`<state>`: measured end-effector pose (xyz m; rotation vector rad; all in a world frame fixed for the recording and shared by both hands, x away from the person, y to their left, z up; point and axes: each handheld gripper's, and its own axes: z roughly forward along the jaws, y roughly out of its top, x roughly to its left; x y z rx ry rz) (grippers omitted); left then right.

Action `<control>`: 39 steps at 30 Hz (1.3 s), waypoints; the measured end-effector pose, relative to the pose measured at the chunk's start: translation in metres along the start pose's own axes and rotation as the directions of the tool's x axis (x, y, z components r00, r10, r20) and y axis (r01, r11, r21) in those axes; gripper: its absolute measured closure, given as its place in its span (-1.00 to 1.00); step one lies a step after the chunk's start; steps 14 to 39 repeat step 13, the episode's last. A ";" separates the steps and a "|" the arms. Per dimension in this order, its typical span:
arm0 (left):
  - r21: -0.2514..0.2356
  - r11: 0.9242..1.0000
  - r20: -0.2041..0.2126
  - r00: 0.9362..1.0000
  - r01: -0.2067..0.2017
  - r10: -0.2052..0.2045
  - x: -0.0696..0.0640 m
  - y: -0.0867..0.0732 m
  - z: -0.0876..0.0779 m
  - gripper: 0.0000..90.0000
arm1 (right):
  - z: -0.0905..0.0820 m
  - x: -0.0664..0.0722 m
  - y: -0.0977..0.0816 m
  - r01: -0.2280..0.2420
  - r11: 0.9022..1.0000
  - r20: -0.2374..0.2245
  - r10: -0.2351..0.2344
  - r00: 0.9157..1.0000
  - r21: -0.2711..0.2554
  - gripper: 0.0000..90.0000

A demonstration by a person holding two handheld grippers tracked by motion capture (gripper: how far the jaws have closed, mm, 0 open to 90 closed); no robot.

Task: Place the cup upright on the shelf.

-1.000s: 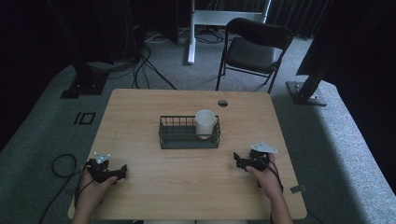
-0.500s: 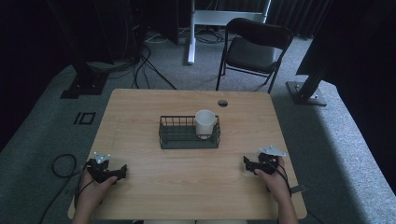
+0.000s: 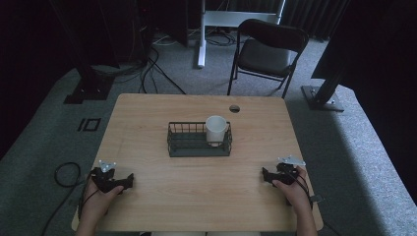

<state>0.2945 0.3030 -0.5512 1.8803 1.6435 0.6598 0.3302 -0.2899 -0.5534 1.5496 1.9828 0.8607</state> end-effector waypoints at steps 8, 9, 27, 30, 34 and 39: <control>0.000 1.000 0.000 1.000 0.000 0.000 0.000 0.000 0.000 -0.99 | -0.001 0.001 -0.001 -0.010 1.000 0.011 0.010 1.000 -0.001 -0.73; 0.000 1.000 0.000 1.000 0.000 0.000 0.000 0.000 0.000 -0.99 | -0.001 0.001 -0.001 -0.010 1.000 0.011 0.010 1.000 -0.001 -0.73; 0.000 1.000 0.000 1.000 0.000 0.000 0.000 0.000 0.000 -0.99 | -0.001 0.001 -0.001 -0.011 1.000 0.011 0.011 1.000 -0.001 -0.73; 0.000 1.000 0.000 1.000 0.000 0.000 0.000 0.000 0.000 -0.99 | -0.001 0.001 -0.001 -0.011 1.000 0.011 0.011 1.000 -0.001 -0.73; 0.000 1.000 0.000 1.000 0.000 0.000 0.000 0.000 0.000 -0.99 | -0.001 0.001 -0.001 -0.011 1.000 0.011 0.011 1.000 -0.001 -0.73; 0.000 1.000 0.000 1.000 0.000 0.000 0.000 0.000 0.000 -0.99 | -0.001 0.001 -0.001 -0.011 1.000 0.011 0.011 1.000 -0.001 -0.73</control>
